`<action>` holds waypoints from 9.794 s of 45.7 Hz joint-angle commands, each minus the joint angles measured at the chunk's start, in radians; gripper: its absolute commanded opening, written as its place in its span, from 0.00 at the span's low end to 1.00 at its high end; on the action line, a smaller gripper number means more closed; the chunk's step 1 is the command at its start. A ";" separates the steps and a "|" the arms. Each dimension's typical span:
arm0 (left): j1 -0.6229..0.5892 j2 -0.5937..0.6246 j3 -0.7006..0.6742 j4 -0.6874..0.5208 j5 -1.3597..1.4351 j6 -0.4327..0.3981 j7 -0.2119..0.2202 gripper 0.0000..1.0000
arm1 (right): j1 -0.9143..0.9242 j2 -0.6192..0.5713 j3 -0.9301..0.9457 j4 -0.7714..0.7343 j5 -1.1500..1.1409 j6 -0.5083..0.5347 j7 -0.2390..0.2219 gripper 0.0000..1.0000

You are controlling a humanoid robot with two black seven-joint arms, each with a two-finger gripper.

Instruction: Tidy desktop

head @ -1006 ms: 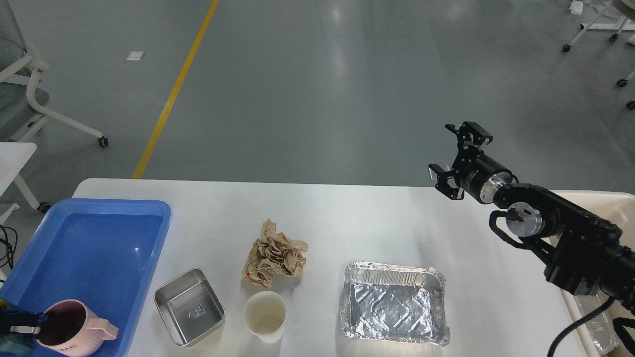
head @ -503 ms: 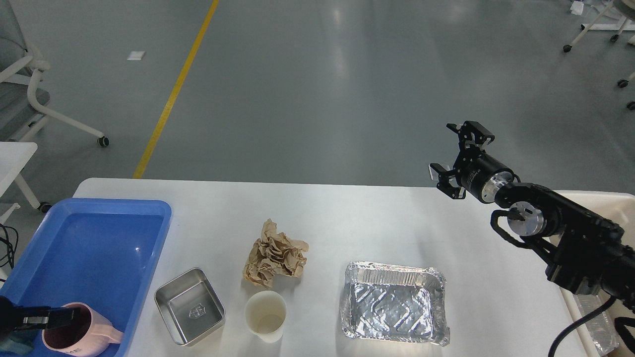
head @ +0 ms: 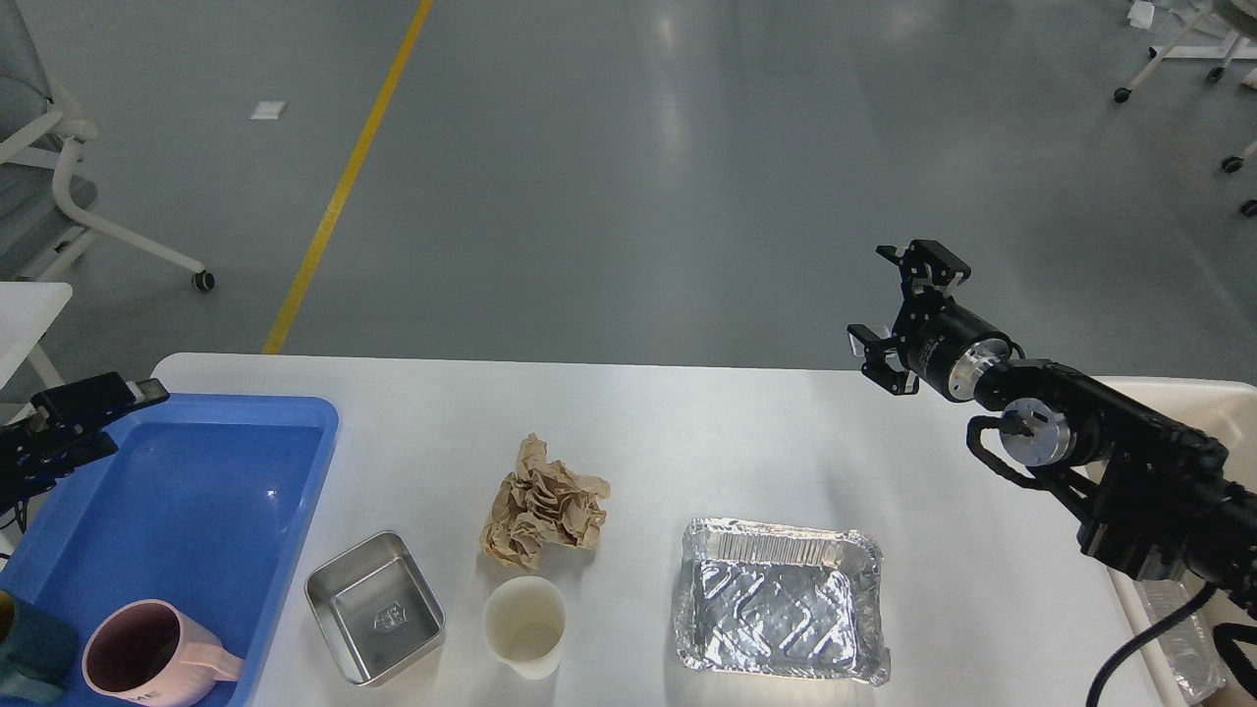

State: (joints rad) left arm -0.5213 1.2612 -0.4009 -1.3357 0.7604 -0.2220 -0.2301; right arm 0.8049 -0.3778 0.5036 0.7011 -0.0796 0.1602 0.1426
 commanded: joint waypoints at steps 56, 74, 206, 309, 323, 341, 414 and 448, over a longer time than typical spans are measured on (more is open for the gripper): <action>0.029 0.059 0.218 -0.213 -0.216 0.251 0.166 0.96 | -0.003 -0.003 -0.033 0.008 -0.002 -0.014 0.000 1.00; 0.027 0.414 0.246 -0.341 -0.105 0.145 0.138 0.96 | -0.001 0.007 -0.039 0.003 -0.002 -0.014 0.000 1.00; -0.358 -0.654 0.481 0.369 1.367 -0.083 -0.152 0.00 | -0.020 -0.061 -0.034 0.055 0.000 -0.010 0.009 1.00; -0.125 -0.330 0.295 0.650 0.757 0.170 -0.164 0.05 | -0.033 -0.064 -0.037 0.054 -0.002 -0.005 0.011 1.00; -0.126 -0.374 0.343 0.676 0.751 0.173 -0.164 0.06 | -0.036 -0.064 -0.037 0.054 -0.002 -0.005 0.011 1.00; -0.125 -0.402 0.344 0.704 0.732 0.188 -0.164 0.08 | -0.038 -0.064 -0.037 0.054 -0.002 -0.005 0.011 1.00; -0.137 -0.250 -0.246 0.345 -0.222 -0.076 0.035 0.97 | -0.032 -0.066 -0.040 0.055 -0.035 -0.011 0.005 1.00; 0.115 -0.591 -0.627 0.219 -0.469 -0.100 0.003 0.97 | -0.021 -0.116 -0.040 0.066 -0.035 -0.013 -0.002 1.00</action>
State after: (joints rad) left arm -0.4439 0.7161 -0.9781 -1.1163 0.2924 -0.3131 -0.2214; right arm 0.7839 -0.4776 0.4632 0.7654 -0.1150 0.1378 0.1450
